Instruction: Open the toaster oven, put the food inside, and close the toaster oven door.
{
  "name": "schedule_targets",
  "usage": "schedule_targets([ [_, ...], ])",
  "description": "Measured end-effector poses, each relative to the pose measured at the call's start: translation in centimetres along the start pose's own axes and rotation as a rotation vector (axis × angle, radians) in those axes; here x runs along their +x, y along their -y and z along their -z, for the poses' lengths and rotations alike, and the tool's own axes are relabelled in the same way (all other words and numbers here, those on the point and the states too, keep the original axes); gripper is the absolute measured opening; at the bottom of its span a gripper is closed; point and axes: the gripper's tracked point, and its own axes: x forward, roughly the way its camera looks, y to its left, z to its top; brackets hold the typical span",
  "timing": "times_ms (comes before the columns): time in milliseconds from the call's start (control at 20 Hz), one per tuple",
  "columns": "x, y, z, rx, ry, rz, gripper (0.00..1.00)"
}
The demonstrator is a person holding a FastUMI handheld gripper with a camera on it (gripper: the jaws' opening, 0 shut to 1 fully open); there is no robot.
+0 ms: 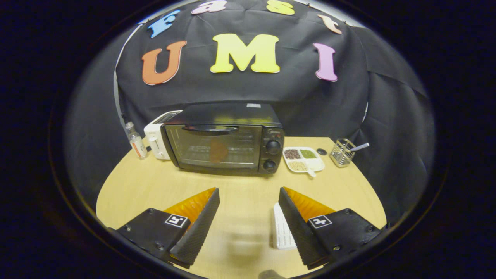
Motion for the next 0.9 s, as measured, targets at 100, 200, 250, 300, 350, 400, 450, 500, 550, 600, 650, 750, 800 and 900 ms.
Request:
schedule_targets([
  [100, -1.7, 2.6, 0.4, 0.0, 0.003, 0.038, 0.98],
  [200, -3.5, 5.1, 0.2, 0.02, 0.009, 0.072, 0.98],
  [250, -4.6, 6.7, -0.2, 0.031, 0.021, 0.085, 0.98],
  [300, -5.8, 8.1, -1.0, 0.039, 0.04, 0.096, 0.98],
  [350, -7.0, 9.4, -1.8, 0.043, 0.065, 0.105, 0.98],
  [400, -8.2, 10.5, -3.0, 0.049, 0.096, 0.102, 0.98],
  [450, -9.4, 11.6, -4.0, 0.06, 0.124, 0.108, 0.98],
  [500, -10.8, 13.4, -5.3, 0.072, 0.157, 0.12, 0.98],
  [550, -12.3, 15.0, -6.3, 0.085, 0.189, 0.131, 0.98],
  [600, -13.5, 16.4, -7.6, 0.089, 0.218, 0.136, 0.98],
  [650, -14.5, 17.7, -8.8, 0.088, 0.254, 0.139, 0.98],
  [750, -16.6, 19.5, -11.0, 0.068, 0.31, 0.121, 0.98],
  [800, -17.6, 20.6, -12.3, 0.058, 0.344, 0.123, 0.98],
  [900, -20.1, 22.0, -14.7, 0.038, 0.418, 0.117, 0.98],
])
